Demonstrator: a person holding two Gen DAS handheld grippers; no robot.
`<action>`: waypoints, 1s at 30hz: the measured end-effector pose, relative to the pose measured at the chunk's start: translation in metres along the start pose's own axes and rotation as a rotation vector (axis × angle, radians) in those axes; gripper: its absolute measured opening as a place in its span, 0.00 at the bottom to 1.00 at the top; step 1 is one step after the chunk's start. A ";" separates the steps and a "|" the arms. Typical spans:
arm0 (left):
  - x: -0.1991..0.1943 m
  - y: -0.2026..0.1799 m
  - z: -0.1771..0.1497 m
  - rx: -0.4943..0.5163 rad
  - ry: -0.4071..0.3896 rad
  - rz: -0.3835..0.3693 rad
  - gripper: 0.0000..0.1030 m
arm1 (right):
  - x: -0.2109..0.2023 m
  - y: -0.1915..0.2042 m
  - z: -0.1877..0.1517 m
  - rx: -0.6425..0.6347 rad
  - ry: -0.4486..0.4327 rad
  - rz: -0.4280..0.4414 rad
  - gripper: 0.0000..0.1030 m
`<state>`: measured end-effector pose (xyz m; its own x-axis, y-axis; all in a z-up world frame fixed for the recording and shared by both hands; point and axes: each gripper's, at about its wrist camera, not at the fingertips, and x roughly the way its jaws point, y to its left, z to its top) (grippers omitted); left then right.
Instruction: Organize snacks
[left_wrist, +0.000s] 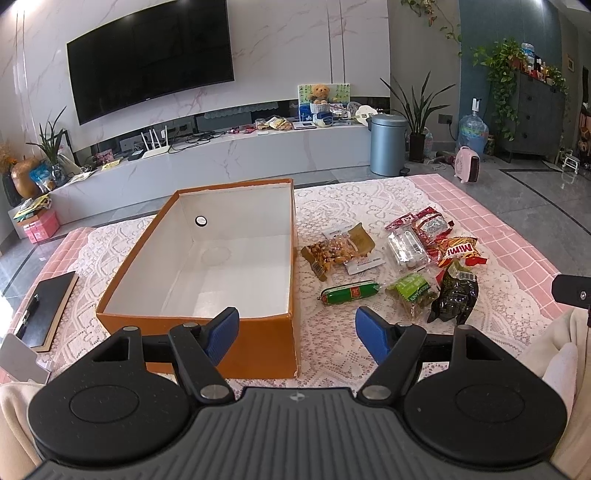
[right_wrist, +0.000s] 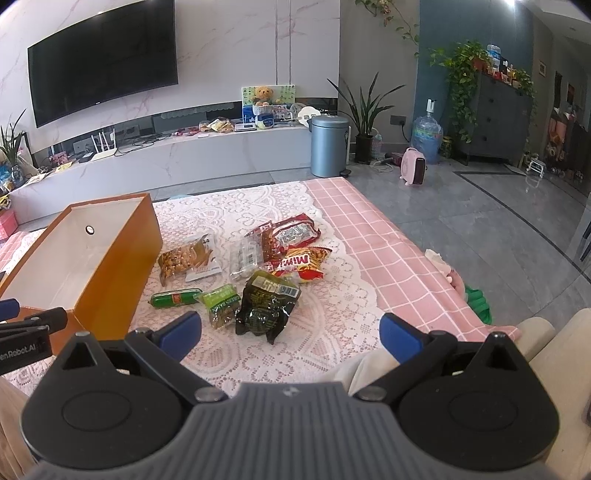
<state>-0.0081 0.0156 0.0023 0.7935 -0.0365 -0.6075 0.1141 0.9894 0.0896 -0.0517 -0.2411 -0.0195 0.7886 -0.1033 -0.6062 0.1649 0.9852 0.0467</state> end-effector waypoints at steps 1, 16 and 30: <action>-0.001 0.000 0.000 -0.001 -0.003 0.001 0.82 | 0.000 0.000 0.000 0.002 0.003 -0.001 0.97; -0.002 0.001 0.002 -0.016 -0.002 0.003 0.82 | 0.007 -0.001 -0.001 0.020 0.033 -0.004 0.97; 0.008 -0.011 0.013 0.040 0.017 -0.106 0.55 | 0.019 -0.006 0.000 0.002 0.014 0.020 0.96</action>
<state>0.0049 0.0022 0.0068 0.7658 -0.1376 -0.6282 0.2207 0.9737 0.0558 -0.0374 -0.2489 -0.0318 0.7836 -0.0821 -0.6158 0.1510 0.9867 0.0606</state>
